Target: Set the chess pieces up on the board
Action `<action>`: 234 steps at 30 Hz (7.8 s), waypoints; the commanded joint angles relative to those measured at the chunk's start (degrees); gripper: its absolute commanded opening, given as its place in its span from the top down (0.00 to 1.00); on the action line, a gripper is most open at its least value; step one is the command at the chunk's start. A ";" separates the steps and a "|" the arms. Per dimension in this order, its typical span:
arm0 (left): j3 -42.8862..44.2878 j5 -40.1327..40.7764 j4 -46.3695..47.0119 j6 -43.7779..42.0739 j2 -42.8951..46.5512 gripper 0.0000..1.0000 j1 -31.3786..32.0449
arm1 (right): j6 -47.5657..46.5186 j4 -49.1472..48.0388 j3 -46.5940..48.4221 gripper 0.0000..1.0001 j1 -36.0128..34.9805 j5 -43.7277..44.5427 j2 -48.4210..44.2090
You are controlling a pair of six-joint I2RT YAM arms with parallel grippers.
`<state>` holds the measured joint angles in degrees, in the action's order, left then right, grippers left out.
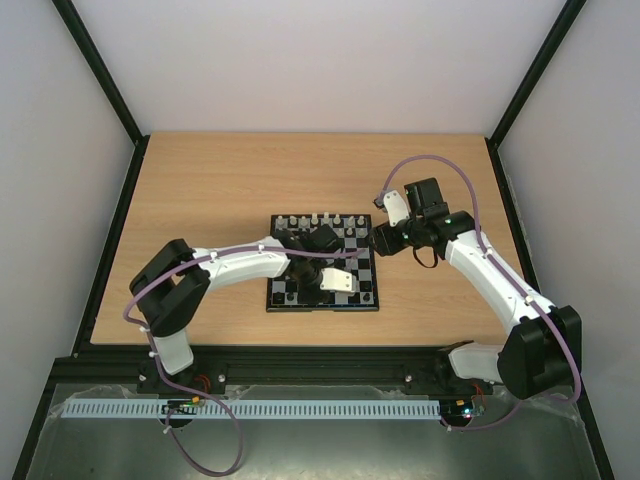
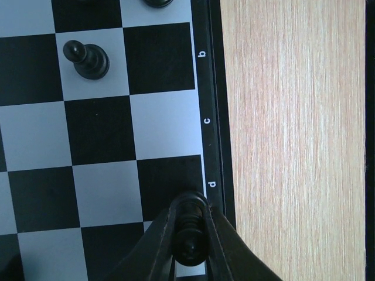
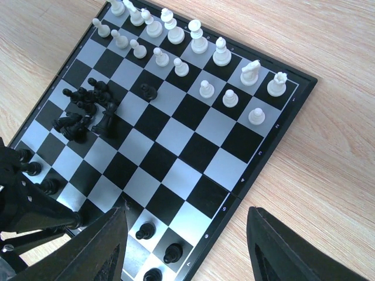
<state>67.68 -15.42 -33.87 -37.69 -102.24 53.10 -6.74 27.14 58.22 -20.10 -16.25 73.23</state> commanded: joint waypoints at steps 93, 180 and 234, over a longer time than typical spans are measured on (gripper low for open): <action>1.74 -13.22 7.90 28.31 21.40 0.01 -28.21 | -3.96 2.52 8.22 0.45 -1.24 -8.33 10.12; -25.67 -24.57 25.75 56.71 31.81 0.17 -57.96 | 1.96 0.92 16.19 0.86 -23.14 16.52 36.71; -9.87 -59.33 30.36 61.51 5.95 0.69 -37.02 | -6.18 4.44 23.42 0.91 -23.14 1.70 21.36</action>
<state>58.41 -70.94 -6.61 20.97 -95.46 15.90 -13.69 29.91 80.05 -42.89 -14.70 95.55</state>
